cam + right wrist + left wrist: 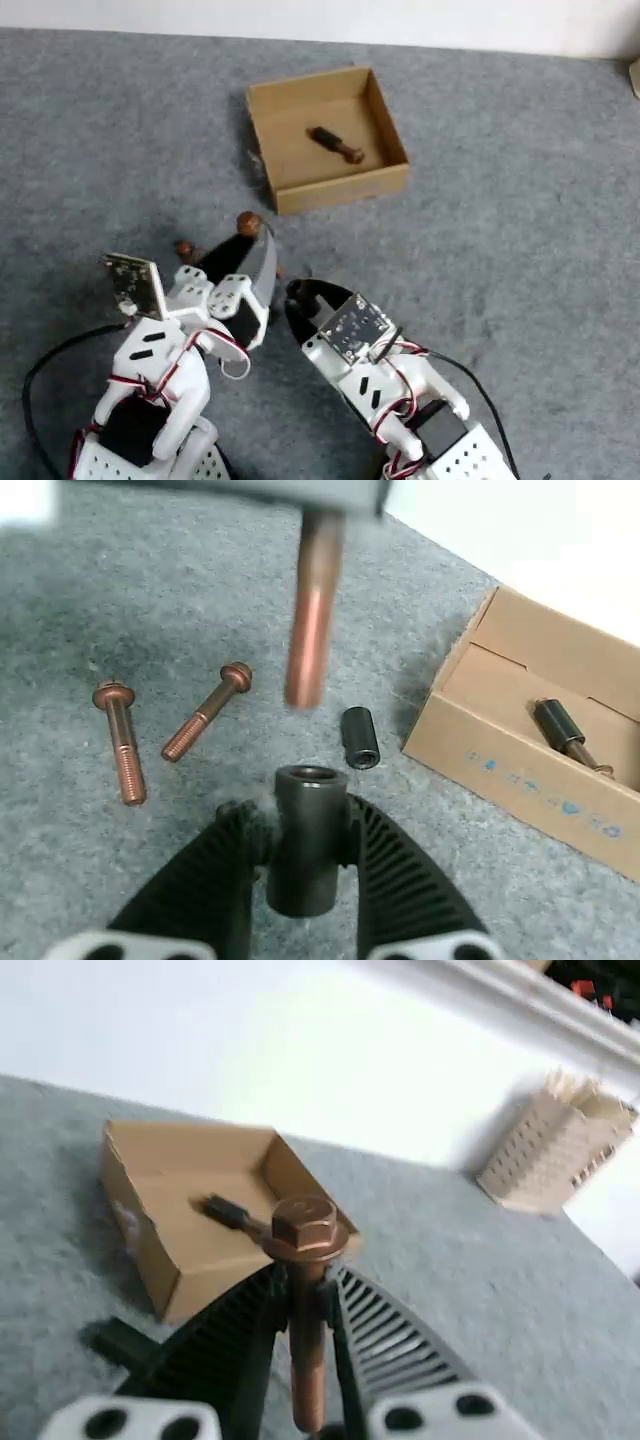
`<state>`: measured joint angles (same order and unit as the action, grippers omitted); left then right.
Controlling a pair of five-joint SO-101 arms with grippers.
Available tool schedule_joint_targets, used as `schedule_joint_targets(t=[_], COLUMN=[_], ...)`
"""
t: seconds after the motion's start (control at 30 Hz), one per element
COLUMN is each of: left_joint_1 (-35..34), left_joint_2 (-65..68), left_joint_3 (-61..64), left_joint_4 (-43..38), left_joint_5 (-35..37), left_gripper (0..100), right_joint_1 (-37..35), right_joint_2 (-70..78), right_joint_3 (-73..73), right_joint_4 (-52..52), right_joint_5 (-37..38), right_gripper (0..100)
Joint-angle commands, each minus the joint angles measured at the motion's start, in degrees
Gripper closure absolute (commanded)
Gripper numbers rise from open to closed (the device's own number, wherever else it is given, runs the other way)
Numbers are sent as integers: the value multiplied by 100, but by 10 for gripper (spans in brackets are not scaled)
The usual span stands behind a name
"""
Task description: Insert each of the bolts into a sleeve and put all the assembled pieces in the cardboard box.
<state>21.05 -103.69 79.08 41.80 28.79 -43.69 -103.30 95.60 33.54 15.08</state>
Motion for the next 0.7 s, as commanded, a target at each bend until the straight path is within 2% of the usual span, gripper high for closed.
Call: schedule_joint_targets(t=[0.0, 0.17, 0.43, 0.57, 0.67], left_joint_1=[295, 277, 321, 312, 382], left_joint_2=[-92, -92, -92, -92, -92], left_joint_3=[-31, 224, 585, 321, 233], left_joint_4=[44, 18, -527, -527, -510], left_joint_5=[44, 44, 62, 510, 589], left_gripper=[995, 995, 995, 995, 995], right_joint_1=[-57, -57, -57, -57, -57], right_joint_2=[-57, -57, -57, -57, -57], right_joint_3=[-75, -75, -84, -84, -84], right_joint_4=[13, 13, 22, 22, 22], right_joint_5=[79, 141, 141, 141, 141], right_gripper=[995, 995, 995, 995, 995])
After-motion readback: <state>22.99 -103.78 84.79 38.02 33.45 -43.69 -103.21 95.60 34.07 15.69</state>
